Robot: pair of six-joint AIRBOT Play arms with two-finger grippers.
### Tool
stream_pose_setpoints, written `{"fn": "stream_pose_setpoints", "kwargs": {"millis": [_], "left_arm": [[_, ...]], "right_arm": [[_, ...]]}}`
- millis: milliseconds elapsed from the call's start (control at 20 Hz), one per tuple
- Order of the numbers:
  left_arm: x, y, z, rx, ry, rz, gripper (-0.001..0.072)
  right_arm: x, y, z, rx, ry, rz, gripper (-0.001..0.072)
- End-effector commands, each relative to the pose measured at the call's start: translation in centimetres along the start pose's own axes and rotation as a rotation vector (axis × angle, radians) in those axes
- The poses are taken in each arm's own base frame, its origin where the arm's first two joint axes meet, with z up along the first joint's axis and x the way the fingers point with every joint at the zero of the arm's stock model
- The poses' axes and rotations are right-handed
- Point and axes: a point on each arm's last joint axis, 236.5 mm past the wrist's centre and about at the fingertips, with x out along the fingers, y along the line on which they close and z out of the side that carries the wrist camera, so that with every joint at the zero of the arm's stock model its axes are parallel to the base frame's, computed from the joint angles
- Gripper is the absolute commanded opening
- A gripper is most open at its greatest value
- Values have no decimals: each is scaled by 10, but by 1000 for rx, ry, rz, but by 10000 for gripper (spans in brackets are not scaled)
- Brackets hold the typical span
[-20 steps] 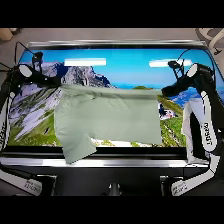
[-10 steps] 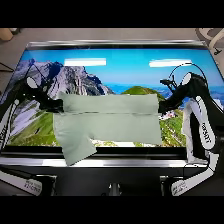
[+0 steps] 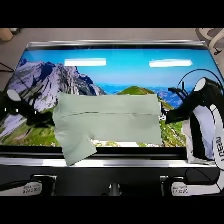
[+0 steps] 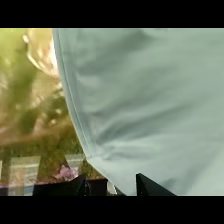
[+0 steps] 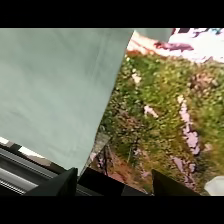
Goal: Fold the shirts.
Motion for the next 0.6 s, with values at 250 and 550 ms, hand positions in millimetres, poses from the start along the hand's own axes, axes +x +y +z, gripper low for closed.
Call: {"fn": "stream_pose_setpoints", "kwargs": {"millis": [250, 550], "left_arm": [[76, -22, -87, -77, 11, -173, 478], [86, -28, -74, -104, -33, -152, 440]], "right_arm": [[35, 30, -30, 10, -28, 80, 426], [37, 31, -32, 12, -21, 86, 471]]}}
